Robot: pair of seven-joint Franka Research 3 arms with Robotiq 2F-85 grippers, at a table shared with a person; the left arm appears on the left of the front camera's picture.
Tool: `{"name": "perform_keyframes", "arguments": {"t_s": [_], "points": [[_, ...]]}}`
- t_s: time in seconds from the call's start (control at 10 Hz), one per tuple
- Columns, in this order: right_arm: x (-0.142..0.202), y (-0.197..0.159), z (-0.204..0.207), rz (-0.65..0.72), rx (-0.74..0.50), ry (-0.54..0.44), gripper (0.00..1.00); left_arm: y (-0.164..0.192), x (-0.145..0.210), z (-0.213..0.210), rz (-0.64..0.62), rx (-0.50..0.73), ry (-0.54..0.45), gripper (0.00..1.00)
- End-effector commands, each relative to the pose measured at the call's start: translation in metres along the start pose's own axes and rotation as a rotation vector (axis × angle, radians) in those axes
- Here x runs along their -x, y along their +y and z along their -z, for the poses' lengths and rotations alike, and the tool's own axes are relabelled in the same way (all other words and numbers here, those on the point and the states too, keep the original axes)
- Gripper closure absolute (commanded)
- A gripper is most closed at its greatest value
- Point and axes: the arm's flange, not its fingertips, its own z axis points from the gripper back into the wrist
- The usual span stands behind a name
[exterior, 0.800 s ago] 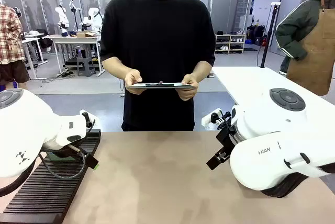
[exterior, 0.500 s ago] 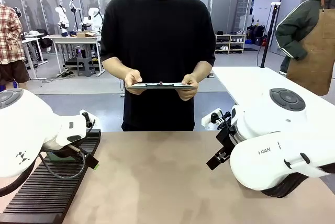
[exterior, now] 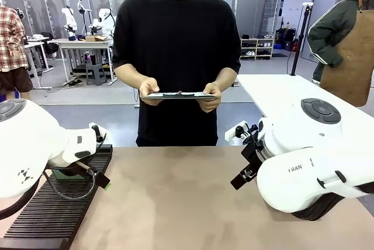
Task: Inspect the PCB.
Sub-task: Pick up the Blank PCB and present it to the human.
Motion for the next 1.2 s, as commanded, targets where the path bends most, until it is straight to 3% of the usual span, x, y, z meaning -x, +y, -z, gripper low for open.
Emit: {"name": "perform_keyframes", "arguments": {"t_s": [0.0,0.1,0.2,0.4,0.7,0.9,1.1], "points": [[0.000,0.000,0.000,0.002,0.000,0.000,0.00,0.000,0.000,0.000,0.000,0.000,0.000,0.00],[0.000,0.000,0.000,0.000,0.000,0.000,0.00,0.000,0.000,0.000,0.000,0.000,0.000,0.00],[-0.009,-0.006,-0.019,0.013,-0.013,0.001,0.00,0.004,-0.007,-0.013,0.051,-0.016,0.042,0.00],[-0.026,-0.024,-0.065,0.089,-0.064,0.026,0.00,0.016,-0.023,-0.050,0.023,0.055,0.095,0.00],[-0.029,-0.047,-0.141,0.168,-0.225,0.065,0.00,0.031,-0.038,-0.119,-0.057,0.281,0.137,0.00],[0.002,-0.071,-0.184,0.253,-0.410,0.026,0.00,0.052,-0.029,-0.173,-0.140,0.523,0.100,0.00],[0.049,-0.095,-0.215,0.328,-0.553,-0.054,0.00,0.088,0.003,-0.212,-0.223,0.713,0.005,0.00]]}}
